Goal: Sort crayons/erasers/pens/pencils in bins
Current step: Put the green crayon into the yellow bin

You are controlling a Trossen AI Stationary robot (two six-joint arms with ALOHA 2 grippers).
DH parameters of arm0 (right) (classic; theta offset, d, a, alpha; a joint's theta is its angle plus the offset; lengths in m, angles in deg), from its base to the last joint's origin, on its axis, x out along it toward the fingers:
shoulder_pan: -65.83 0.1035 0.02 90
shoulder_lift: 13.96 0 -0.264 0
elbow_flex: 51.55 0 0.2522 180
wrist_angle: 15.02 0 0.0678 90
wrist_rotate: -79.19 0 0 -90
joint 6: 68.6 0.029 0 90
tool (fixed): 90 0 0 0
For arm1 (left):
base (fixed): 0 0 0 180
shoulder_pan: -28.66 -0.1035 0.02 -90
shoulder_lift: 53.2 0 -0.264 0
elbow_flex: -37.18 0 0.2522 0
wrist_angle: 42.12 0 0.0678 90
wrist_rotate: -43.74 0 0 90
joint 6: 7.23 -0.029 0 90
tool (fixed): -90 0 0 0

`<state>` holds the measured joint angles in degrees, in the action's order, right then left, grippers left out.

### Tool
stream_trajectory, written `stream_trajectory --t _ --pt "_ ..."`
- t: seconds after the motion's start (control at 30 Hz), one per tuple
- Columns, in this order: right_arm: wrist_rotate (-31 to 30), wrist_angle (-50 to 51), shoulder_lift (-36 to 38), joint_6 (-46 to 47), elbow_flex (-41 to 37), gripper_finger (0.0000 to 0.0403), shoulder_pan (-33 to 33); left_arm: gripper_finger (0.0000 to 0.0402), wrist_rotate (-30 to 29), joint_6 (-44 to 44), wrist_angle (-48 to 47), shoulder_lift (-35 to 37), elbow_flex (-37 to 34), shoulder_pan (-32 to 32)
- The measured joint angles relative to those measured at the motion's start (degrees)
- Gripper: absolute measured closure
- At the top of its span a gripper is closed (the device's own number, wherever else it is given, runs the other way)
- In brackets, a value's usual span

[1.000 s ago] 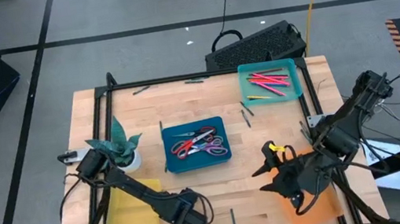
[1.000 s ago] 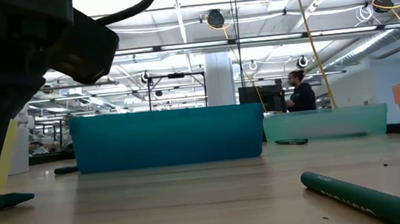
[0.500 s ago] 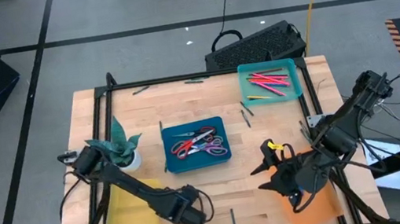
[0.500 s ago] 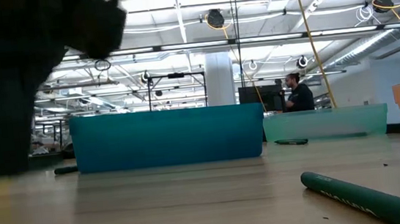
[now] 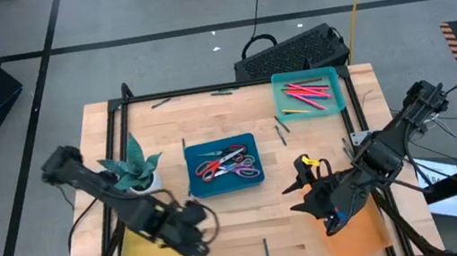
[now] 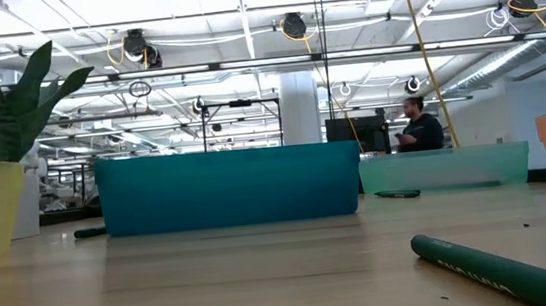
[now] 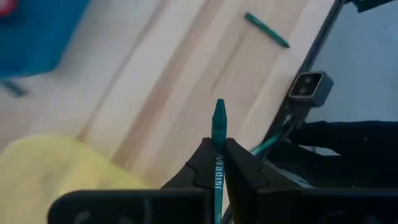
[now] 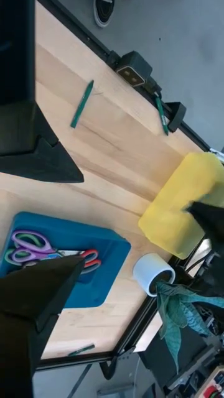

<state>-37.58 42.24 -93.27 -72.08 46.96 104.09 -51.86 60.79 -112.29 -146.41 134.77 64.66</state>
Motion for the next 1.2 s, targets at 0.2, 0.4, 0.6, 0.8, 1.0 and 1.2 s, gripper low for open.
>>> stream_trajectory --t 0.2,0.4,0.6,0.8,1.0,1.2 --pt "0.04 0.01 0.00 2.74 0.00 0.0206 0.04 0.0386 1.26 8.63 -19.13 5.79 0.01 3.50" --pt "0.02 -0.01 0.00 3.36 0.00 0.0206 0.02 0.0379 4.51 15.75 -28.96 6.07 -1.42 5.23" --pt "0.04 -0.01 0.00 5.78 0.00 0.0206 0.02 0.0386 6.20 16.59 -16.32 6.03 -12.75 5.23" --pt "0.04 0.01 0.00 5.81 0.00 0.0206 0.09 0.0378 8.94 19.59 -3.00 5.94 -25.40 4.82" --pt "0.04 0.01 0.00 5.83 0.00 0.0206 0.09 0.0353 13.75 21.15 0.01 5.96 -31.08 4.86" --pt "0.04 0.04 0.00 6.39 0.00 0.0206 0.09 0.0306 15.25 21.19 -0.07 5.96 -32.01 4.86"
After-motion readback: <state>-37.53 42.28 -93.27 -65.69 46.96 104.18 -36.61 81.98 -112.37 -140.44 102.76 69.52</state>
